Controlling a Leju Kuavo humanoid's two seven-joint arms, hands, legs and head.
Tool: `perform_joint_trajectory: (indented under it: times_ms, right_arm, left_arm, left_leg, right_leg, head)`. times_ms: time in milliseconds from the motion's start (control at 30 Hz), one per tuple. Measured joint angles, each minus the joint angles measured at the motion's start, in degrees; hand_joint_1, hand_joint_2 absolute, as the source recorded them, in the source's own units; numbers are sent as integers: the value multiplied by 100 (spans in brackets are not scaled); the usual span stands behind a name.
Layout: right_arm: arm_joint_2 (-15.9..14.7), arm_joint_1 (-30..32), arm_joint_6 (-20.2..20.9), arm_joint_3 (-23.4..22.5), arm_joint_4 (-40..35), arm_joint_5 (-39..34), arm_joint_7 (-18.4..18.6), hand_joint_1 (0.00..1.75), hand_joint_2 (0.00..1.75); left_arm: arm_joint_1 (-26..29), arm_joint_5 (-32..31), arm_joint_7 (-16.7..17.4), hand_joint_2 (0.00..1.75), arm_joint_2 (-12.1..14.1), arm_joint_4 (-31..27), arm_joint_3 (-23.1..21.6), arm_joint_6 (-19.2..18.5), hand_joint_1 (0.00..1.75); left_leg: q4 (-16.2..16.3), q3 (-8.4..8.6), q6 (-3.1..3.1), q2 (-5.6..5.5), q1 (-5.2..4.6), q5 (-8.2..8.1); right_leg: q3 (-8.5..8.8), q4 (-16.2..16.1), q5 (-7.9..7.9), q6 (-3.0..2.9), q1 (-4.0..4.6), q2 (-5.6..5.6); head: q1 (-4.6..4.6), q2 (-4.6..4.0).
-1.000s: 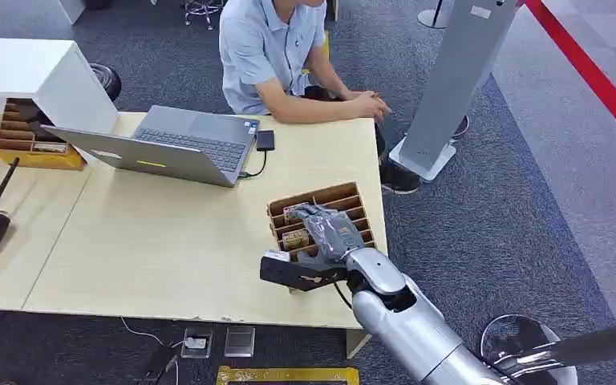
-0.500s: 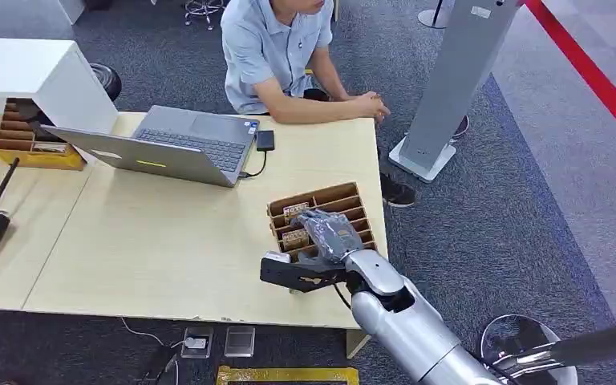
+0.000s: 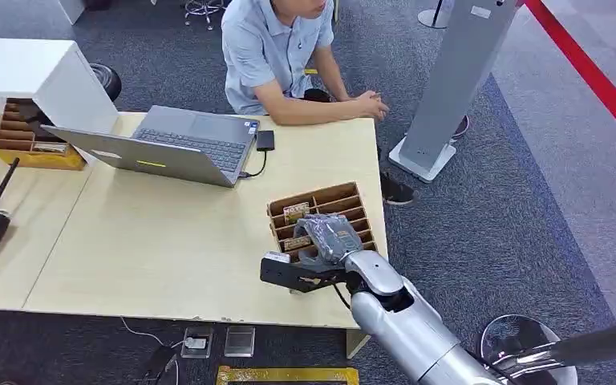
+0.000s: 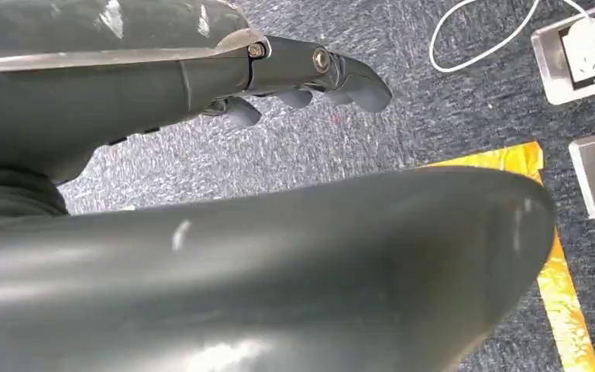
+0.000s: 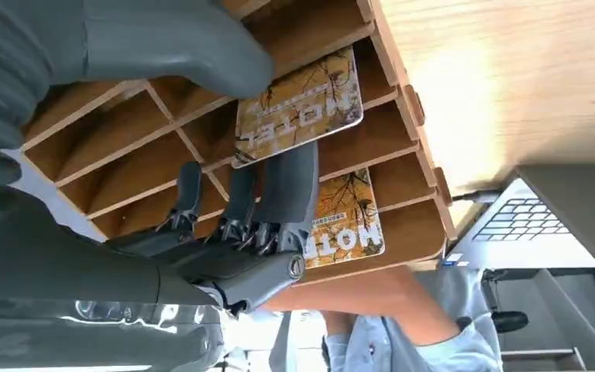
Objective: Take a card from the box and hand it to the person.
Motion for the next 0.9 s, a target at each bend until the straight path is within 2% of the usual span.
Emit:
perform_joint_trajectory:
  times_ms: [100, 167, 267, 533, 567, 633, 800, 833, 900]
  right_arm:
    - [2, 0, -2, 0, 11, 0, -4, 112, 175]
    - [2, 0, -4, 0, 20, -2, -9, 127, 175]
    - [15, 0, -6, 0, 35, -7, -13, 134, 175]
    - [31, -5, -15, 0, 42, -7, -20, 136, 175]
    - [31, -7, -15, 0, 42, -7, -20, 145, 175]
    - [31, -7, -17, 0, 42, -7, -22, 140, 175]
    - [31, -8, -20, 0, 42, -7, -28, 145, 175]
    - [33, -8, -22, 0, 42, -4, -28, 145, 175]
    - [33, -9, -22, 0, 42, -4, -28, 145, 175]
  left_arm:
    - [0, 4, 0, 0, 0, 0, 0, -2, 0]
    - [0, 20, 0, 0, 0, 0, 0, -2, 0]
    - [0, 37, 0, 0, 0, 0, 0, -2, 0]
    - [-1, 48, 0, 0, 0, 0, 0, -2, 0]
    - [-1, 52, 0, 0, 0, 0, 0, -2, 0]
    - [-1, 55, 0, 0, 0, 0, 0, -2, 0]
    - [-2, 61, 0, 0, 0, 0, 0, 2, 0]
    - [-2, 61, 0, 175, 0, 0, 0, 11, 0]
    - [-3, 61, 0, 175, 0, 0, 0, -4, 0]
  left_leg:
    - [0, 0, 0, 0, 0, 0]
    - [0, 0, 0, 0, 0, 0]
    - [0, 0, 0, 0, 0, 0]
    - [0, 0, 0, 0, 0, 0]
    - [0, 0, 0, 0, 0, 0]
    - [0, 0, 0, 0, 0, 0]
    - [0, 0, 0, 0, 0, 0]
    - [0, 0, 0, 0, 0, 0]
    - [0, 0, 0, 0, 0, 0]
  right_leg:
    - [0, 0, 0, 0, 0, 0]
    - [0, 0, 0, 0, 0, 0]
    - [0, 0, 0, 0, 0, 0]
    - [0, 0, 0, 0, 0, 0]
    - [0, 0, 0, 0, 0, 0]
    - [0, 0, 0, 0, 0, 0]
    - [0, 0, 0, 0, 0, 0]
    - [0, 0, 0, 0, 0, 0]
    - [0, 0, 0, 0, 0, 0]
  head:
    - [0, 0]
    - [0, 2]
    - [0, 2]
    - [0, 0]
    - [0, 0]
    - [-2, 0]
    - [0, 0]
    - [0, 0]
    - [0, 0]
